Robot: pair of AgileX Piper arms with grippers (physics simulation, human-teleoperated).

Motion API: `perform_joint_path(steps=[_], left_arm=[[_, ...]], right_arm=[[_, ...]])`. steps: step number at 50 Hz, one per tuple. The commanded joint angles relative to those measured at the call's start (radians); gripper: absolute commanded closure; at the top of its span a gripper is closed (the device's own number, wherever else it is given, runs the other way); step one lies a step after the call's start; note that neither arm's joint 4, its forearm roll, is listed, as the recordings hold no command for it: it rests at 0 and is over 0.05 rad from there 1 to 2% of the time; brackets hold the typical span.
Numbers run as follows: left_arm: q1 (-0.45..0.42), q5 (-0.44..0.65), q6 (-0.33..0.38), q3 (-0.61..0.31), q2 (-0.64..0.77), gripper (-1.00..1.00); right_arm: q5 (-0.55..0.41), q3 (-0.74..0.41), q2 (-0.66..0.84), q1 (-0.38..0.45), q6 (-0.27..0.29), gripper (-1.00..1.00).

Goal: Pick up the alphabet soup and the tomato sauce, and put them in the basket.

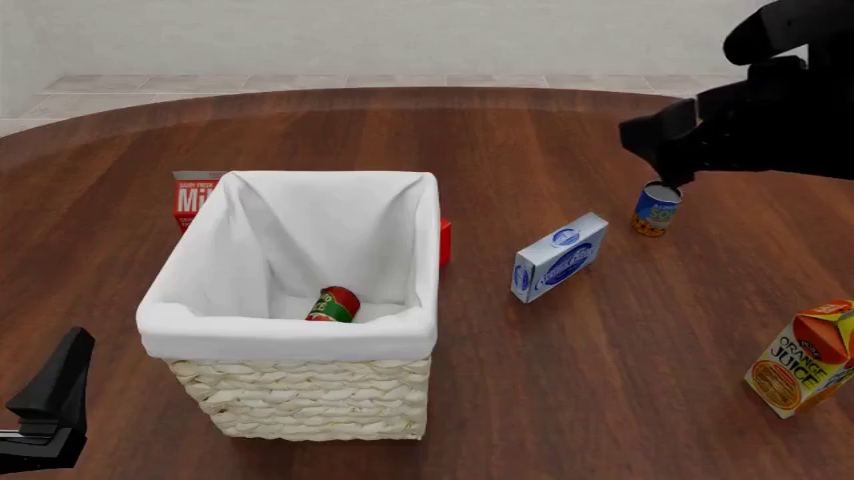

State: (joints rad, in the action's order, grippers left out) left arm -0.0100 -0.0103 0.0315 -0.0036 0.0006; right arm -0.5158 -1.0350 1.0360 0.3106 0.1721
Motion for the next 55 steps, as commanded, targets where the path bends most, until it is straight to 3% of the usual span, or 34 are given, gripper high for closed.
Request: perform_joint_path(steps=[1, 7, 8, 11, 36, 55], left_arm=[[0.000, -0.001, 0.000, 0.000, 0.000, -1.00], [0.000, -0.001, 0.000, 0.000, 0.000, -1.00], [0.001, -0.001, 0.001, 0.000, 0.000, -1.00], [0.001, -0.001, 0.001, 0.000, 0.000, -1.00], [0.001, -0.001, 0.000, 0.000, 0.000, -1.00], [-0.003, 0.004, 0.012, 0.001, 0.000, -1.00]], right_arm=[[0.009, 0.012, -0.002, -0.025, 0.005, -1.00], [0.024, 0.013, -0.006, -0.056, 0.015, -1.00], [0.032, 0.000, -0.008, -0.080, -0.009, -1.00], [0.042, 0.011, 0.000, -0.086, 0.022, -1.00], [0.026, 0.024, -0.017, -0.090, 0.010, -1.00], [0.039, -0.053, 0.045, -0.280, 0.052, -1.00]])
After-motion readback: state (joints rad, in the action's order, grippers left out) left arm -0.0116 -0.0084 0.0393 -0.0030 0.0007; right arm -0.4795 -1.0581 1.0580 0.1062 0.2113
